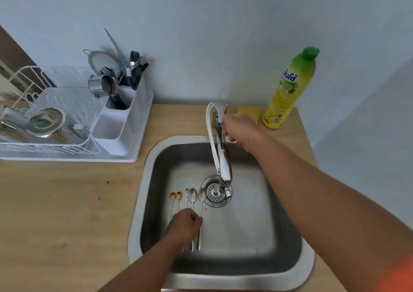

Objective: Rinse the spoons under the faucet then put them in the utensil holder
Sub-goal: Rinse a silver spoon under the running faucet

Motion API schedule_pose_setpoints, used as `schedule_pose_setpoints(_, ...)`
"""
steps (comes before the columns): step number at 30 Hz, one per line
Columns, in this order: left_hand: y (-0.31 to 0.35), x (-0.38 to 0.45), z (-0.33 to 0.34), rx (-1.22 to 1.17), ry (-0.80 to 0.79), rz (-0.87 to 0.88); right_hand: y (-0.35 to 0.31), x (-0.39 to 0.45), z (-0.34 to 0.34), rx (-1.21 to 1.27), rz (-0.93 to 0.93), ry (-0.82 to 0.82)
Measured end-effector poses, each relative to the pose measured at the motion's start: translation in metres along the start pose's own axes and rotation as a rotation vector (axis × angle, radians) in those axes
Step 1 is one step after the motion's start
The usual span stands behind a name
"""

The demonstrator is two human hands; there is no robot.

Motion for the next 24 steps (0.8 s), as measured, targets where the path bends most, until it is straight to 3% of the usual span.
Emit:
schedule_pose_setpoints(17,0.011,0.019,0.013,0.251,0.049,-0.050,0.003,0.030,0.006,0.089,0.051,0.043)
schedule_pose_setpoints(24,0.009,0.021,0.020,0.245,0.078,-0.082,-0.004,0.025,0.003,0.157,0.016,0.007)
Point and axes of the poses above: each hand's wrist, its own x-axis towards the middle knuckle, its own z-axis out of the palm, y = z × x, the point moved 6 cm from there along x, towards the middle knuckle, and after that the axes turned 9 degrees about z, right-handed, at the moved point
